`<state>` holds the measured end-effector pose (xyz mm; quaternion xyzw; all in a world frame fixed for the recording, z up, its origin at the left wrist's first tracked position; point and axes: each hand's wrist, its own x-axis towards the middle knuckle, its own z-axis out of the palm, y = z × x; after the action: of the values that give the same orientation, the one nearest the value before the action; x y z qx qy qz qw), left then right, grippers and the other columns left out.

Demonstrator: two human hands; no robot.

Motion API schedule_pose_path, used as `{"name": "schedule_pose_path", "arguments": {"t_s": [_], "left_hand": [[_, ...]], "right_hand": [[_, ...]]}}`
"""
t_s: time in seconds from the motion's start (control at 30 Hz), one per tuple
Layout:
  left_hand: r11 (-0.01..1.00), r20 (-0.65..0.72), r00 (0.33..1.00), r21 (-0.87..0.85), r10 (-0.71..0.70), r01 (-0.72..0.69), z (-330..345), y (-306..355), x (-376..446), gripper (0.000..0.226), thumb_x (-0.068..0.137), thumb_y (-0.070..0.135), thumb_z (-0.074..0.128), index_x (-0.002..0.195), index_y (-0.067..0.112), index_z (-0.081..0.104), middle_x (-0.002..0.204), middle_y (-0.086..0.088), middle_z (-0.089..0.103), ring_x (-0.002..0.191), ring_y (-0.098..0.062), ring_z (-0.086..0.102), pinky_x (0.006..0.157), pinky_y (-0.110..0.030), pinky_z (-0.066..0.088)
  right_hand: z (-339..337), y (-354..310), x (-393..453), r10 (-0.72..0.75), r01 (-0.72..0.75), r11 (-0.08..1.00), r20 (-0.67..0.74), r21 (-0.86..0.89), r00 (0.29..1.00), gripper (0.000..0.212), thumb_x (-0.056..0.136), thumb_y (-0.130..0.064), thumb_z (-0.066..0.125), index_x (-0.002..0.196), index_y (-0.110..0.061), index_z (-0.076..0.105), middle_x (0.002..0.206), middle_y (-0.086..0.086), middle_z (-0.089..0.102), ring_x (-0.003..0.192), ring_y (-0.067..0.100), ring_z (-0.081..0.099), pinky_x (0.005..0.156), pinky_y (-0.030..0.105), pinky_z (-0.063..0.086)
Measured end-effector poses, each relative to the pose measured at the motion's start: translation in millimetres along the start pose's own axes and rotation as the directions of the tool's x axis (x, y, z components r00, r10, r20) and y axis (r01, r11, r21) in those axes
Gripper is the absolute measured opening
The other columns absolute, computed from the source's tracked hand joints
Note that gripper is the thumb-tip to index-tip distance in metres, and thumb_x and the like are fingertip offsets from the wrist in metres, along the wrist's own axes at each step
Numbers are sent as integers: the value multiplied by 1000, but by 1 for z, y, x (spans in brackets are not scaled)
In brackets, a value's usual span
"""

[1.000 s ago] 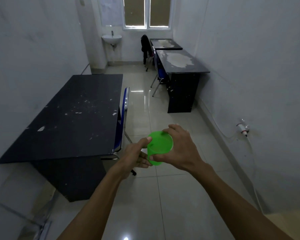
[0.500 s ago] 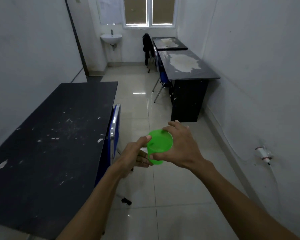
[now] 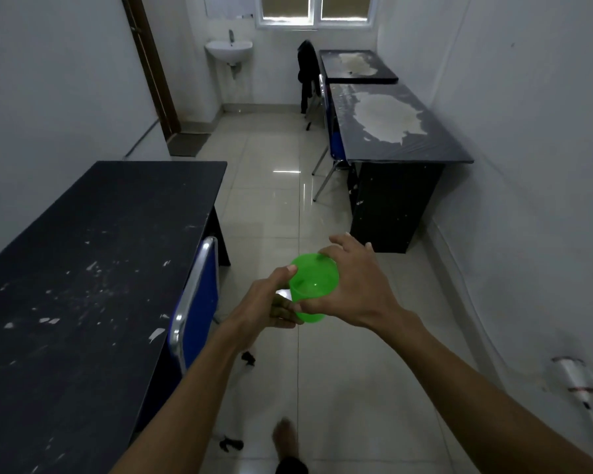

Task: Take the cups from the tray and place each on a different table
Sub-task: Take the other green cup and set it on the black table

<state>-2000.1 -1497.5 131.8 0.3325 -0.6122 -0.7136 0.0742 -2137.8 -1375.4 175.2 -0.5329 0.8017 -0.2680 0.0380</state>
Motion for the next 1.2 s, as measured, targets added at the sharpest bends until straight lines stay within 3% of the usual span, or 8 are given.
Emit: {"name": "schedule_pose_path", "arguments": {"t_s": [0.13, 0.47, 0.63, 0.83, 0.93, 1.2], "left_hand": [[1000, -7, 1000, -24, 8, -8, -21, 21, 77, 62, 73, 64, 54, 110, 14, 60, 67, -11, 71, 75, -33, 71, 77, -42, 58], [999, -24, 1000, -40, 18, -19, -85, 82, 233, 75, 69, 68, 57, 118, 12, 60, 81, -21, 71, 76, -34, 70, 82, -48, 56], [998, -63, 998, -70, 2, -7, -116, 102, 300, 68, 71, 67, 56, 113, 14, 62, 75, -17, 72, 75, -33, 70, 78, -44, 57], [992, -195, 980, -129, -26, 1, -154, 121, 379, 67, 67, 67, 59, 110, 16, 62, 72, -17, 73, 72, -32, 71, 71, -38, 58], [984, -273, 960, -177, -67, 18, -173, 133, 413, 62, 64, 67, 61, 102, 18, 64, 68, -14, 72, 68, -30, 71, 68, -37, 58], [953, -459, 877, -303, -144, -3, -225, 151, 461, 66, 67, 64, 61, 110, 15, 65, 83, -22, 72, 76, -35, 71, 68, -38, 57]], "right_hand": [[10, 29, 74, -10, 10, 1000, -1, -12, 1000, 91, 51, -65, 81, 124, -16, 57, 143, 5, 44, 137, 22, 34, 117, 51, 13], [29, 71, 252, -15, 16, 1000, 57, -24, 998, 94, 49, -68, 79, 125, -17, 57, 146, 4, 41, 138, 21, 33, 119, 52, 12], [47, 91, 332, -39, 38, 999, 78, 13, 996, 92, 48, -65, 82, 123, -17, 59, 146, 5, 42, 136, 20, 33, 115, 54, 24], [73, 116, 435, -132, 123, 990, 152, 67, 980, 91, 48, -63, 83, 124, -17, 59, 147, 6, 42, 136, 22, 33, 113, 53, 27], [86, 122, 488, -181, 165, 982, 205, 93, 962, 92, 47, -61, 84, 124, -16, 59, 146, 5, 42, 137, 22, 34, 117, 51, 20], [125, 113, 598, -350, 316, 936, 319, 154, 881, 93, 47, -64, 82, 125, -16, 58, 146, 4, 41, 137, 23, 33, 119, 46, 17]]}}
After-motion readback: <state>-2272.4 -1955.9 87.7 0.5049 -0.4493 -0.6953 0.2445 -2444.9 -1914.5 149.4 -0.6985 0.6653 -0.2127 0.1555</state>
